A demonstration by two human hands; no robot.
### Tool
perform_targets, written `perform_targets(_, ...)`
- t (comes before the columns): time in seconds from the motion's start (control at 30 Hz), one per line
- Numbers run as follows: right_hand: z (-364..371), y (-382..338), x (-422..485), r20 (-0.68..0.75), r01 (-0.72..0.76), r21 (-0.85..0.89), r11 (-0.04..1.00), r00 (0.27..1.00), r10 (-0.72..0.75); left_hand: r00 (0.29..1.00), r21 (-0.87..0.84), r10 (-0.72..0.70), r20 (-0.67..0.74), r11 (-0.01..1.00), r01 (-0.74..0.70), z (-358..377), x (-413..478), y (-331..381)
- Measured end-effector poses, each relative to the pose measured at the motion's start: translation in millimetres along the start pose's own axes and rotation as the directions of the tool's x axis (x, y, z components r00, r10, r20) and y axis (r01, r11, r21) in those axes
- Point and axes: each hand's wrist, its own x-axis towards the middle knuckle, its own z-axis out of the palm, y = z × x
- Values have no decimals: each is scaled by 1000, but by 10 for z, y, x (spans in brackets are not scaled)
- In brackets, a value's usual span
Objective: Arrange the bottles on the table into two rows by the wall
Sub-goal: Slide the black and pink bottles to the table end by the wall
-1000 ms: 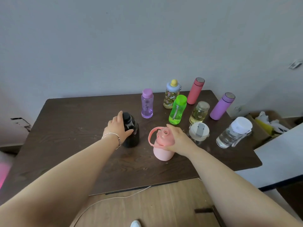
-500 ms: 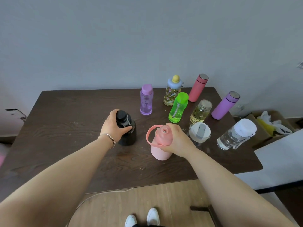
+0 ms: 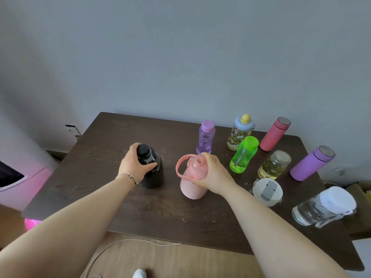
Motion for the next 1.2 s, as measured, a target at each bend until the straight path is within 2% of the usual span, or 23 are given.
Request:
perform_targets(0.17,140,-388,383,1,57,-4,998,998,-57,997,-47,-41,-72,998,37,-367,230,-158)
perform_targets(0.4,508,-890,1064,-51,30,-43,999,998,-33,994,-90,-54,-96,995,45,-843,868,-566)
perform_targets(0.63,900,-1461,1688,-143,-78,-8,997,987,76,1000,-72,8,-8,997,-8,-1329,1776,-976)
perform_targets(0.87,1116,-1923,2277,-232,-124,23,992,965,126,992,-89,81,100,993,-72,-1610,2704,-1196)
perform_targets(1.07,1152,-2128,2888,-232,-166,19,986,958,166,992,-142,75,101,988,-60,-1585,3327,-1223)
perform_targets(1.2,1204,-2249,3335,-234,-125,16,992,964,125,993,-130,77,92,989,-65,-1505,3634,-1236)
